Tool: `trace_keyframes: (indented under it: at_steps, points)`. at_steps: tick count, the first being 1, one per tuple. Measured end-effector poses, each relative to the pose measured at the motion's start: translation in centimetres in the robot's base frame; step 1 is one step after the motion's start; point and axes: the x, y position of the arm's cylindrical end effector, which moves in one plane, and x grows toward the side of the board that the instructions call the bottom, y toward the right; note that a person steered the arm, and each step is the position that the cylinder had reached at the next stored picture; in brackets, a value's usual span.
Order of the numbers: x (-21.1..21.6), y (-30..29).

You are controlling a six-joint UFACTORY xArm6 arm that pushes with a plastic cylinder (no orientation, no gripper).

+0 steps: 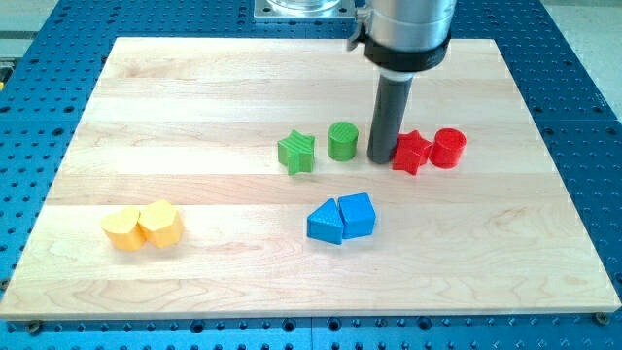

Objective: Slide the green circle into the green star

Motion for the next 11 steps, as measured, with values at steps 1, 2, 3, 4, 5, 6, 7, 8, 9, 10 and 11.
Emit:
trace_keyframes:
  at_steps: [1,2,3,4,5,6,7,8,9,10,11]
  points:
    - [-0.7,-2.5]
    - [0.6,-8.9]
    - [-0.9,-7.1]
    - [-1.0,-1.4]
    - [1.6,0.4]
    - [2.1,2.1]
    - [2.5,3.1]
    - [4.8,0.7]
    - [8.6,3.6]
    - [7.3,6.8]
    - [6.7,8.4]
